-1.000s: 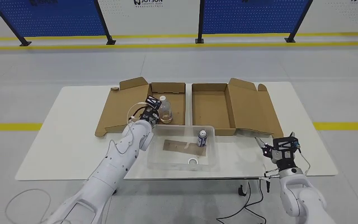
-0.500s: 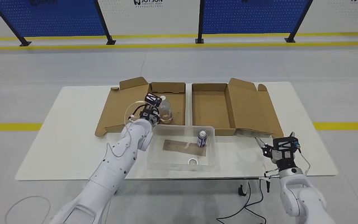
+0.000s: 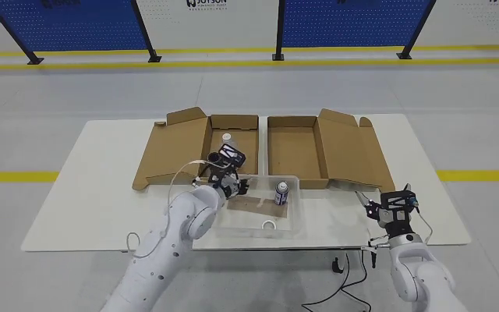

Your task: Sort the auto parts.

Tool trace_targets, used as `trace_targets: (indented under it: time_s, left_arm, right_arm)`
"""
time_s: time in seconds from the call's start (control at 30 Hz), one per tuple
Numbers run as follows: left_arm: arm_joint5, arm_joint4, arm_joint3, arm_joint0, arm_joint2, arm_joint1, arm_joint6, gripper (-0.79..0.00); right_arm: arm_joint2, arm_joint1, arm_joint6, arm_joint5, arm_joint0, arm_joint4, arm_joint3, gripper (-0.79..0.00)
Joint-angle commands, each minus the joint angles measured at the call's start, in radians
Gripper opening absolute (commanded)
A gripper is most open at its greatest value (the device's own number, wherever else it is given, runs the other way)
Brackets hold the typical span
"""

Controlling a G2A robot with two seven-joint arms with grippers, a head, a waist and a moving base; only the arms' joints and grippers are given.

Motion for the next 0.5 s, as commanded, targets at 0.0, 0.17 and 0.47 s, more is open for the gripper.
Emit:
trace_targets:
  time_s: [0.0,0.17,0.47]
  left_arm:
    - [-0.028,-0.016,-0.024,0.026,0.009,0.001,0.007,-0.302]
    - [-0.058,0.011,-0.021,0.062,0.05,-0.001,0.065,-0.4]
    - [-0.048,0.049,0.072,0.032,0.129,-0.019,0.127,-0.409]
  right_arm:
    - [0.0,0.0,0.0,0.0,0.0,0.0,0.0,0.0]
    - [0.0,0.0,0.0,0.0,0.0,0.0,0.0,0.0]
    - [0.0,0.0,0.0,0.0,0.0,0.0,0.0,0.0]
